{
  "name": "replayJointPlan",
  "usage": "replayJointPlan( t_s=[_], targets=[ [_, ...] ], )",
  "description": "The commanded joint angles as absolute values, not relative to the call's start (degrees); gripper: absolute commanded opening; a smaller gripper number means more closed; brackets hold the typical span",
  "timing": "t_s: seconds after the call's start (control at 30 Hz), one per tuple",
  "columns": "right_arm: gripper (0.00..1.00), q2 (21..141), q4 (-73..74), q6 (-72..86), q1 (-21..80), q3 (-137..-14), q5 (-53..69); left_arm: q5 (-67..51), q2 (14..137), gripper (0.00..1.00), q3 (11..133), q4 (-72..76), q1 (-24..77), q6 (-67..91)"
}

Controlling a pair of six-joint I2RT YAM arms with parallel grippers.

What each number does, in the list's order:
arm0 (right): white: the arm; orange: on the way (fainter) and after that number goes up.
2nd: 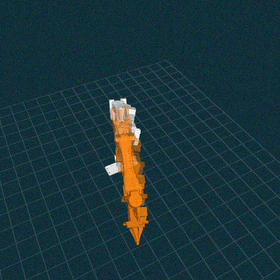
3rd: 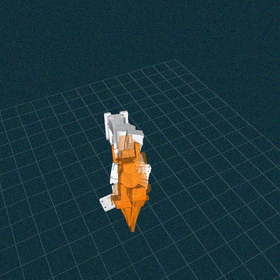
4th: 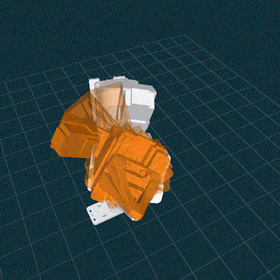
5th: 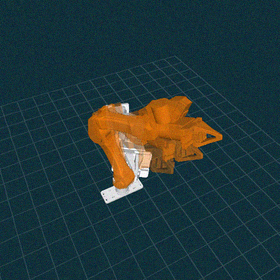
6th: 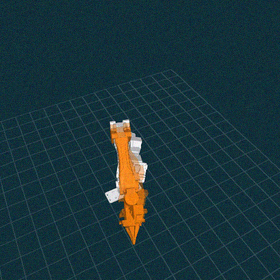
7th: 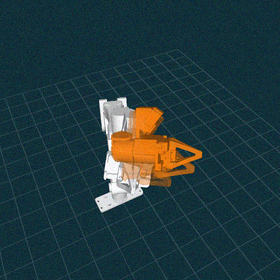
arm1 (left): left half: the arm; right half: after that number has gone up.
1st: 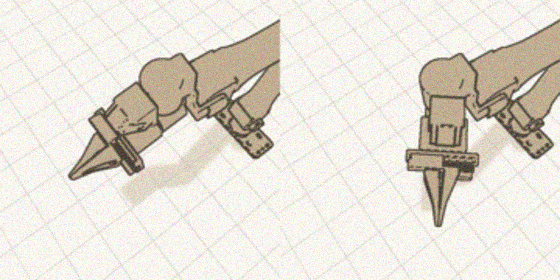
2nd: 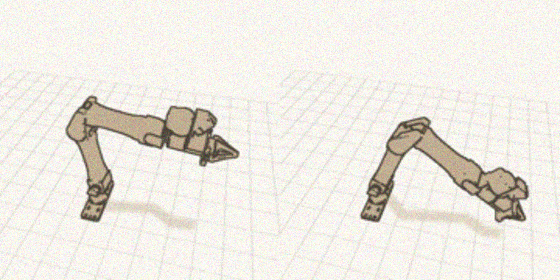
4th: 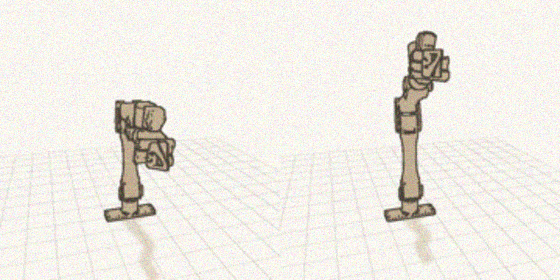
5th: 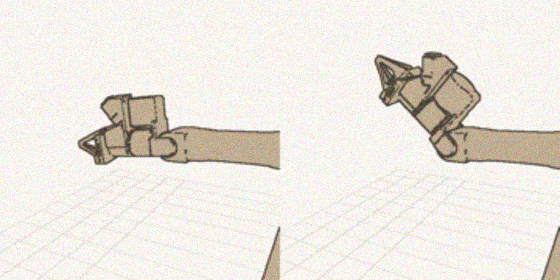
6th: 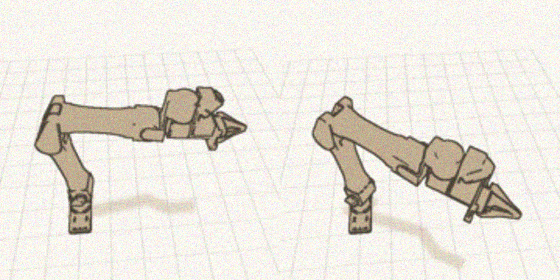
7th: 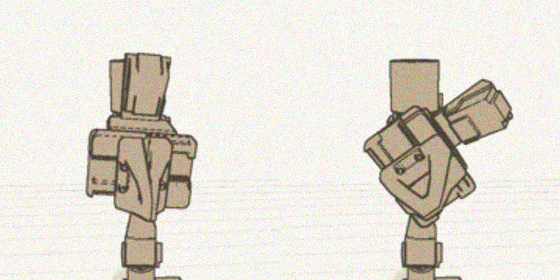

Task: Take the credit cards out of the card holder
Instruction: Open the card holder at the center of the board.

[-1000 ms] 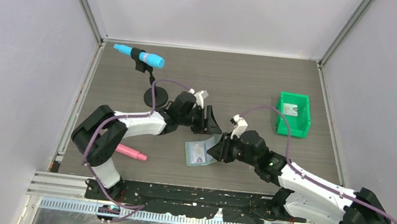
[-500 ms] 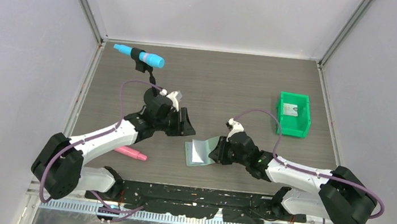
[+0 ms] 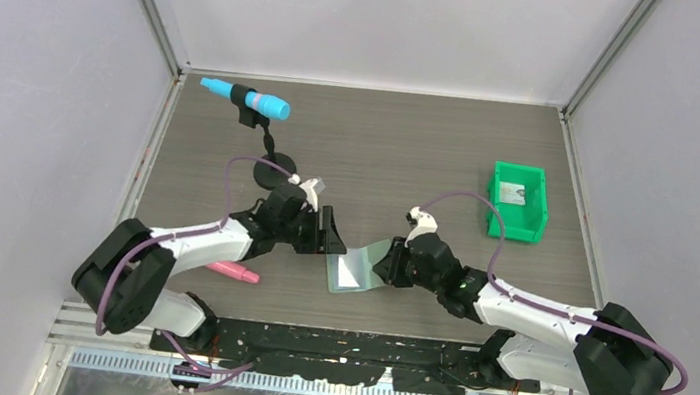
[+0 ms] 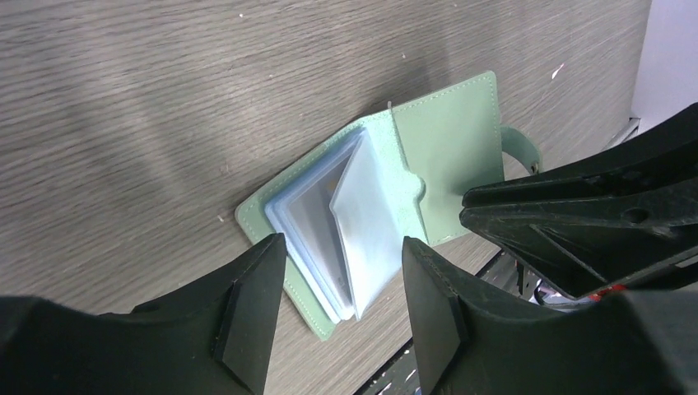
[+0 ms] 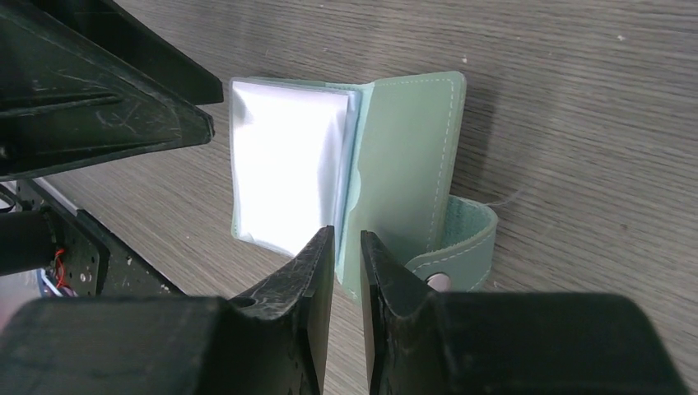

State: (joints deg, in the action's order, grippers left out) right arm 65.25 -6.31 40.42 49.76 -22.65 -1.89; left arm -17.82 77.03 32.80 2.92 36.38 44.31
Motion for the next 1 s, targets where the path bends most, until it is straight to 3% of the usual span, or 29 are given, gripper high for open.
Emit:
replayJointPlan(
  t_s=[0.0,0.63,0.97],
  targets=[
    [0.25,65.30,-6.94,40.82,49.86,-21.99,-5.36,-21.33,80.28,0.57,35.46,10.15,36.99,44.47],
    [0.24,65.75,-8.69,40.95,49.53,-19.66,-5.77,-25.65,85.11,0.56,37.02,19.41,39.61,48.88],
    [0.25,55.32,-1.98,39.80,49.48,-20.39,-5.45,-27.32,93.22,0.52,43.49,22.61,42.55,51.25]
  ],
)
